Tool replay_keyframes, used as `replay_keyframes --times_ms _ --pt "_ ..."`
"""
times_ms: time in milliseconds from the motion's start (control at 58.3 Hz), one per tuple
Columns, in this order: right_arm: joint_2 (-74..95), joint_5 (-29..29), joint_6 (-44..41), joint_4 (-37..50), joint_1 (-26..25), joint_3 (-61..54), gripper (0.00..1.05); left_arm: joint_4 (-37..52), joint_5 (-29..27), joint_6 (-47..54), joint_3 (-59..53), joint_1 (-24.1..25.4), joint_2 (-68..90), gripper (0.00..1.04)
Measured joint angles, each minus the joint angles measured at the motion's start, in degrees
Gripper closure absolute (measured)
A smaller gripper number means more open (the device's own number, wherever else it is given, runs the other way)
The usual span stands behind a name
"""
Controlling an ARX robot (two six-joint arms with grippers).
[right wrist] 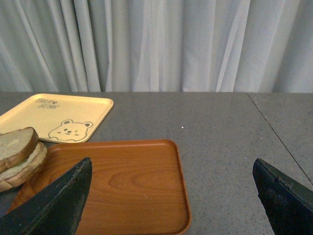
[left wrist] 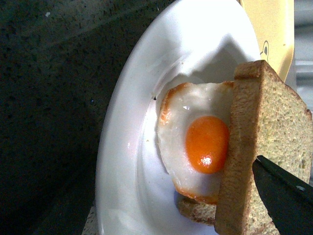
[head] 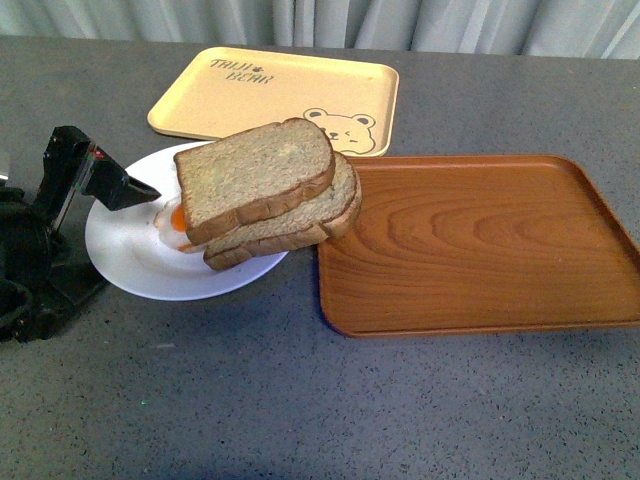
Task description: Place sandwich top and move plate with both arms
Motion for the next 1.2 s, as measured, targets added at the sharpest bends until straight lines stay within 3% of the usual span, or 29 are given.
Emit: replay_keyframes --times_ms 601,927,1201 --pt "0.0 0.0 0.0 0.0 0.0 0.0 0.09 7.6 -0.2 -10.8 -3.3 -0.8 2.9 1.02" --pt "0.0 0.0 0.0 0.0 0.0 0.0 0.09 10.5 1.9 -14.1 -6.8 1.0 -4.2 1.02" --pt "0.0 0.0 0.0 0.0 0.0 0.0 0.09 -3.2 2.2 -11.1 7.5 -0.5 -5.5 1.02"
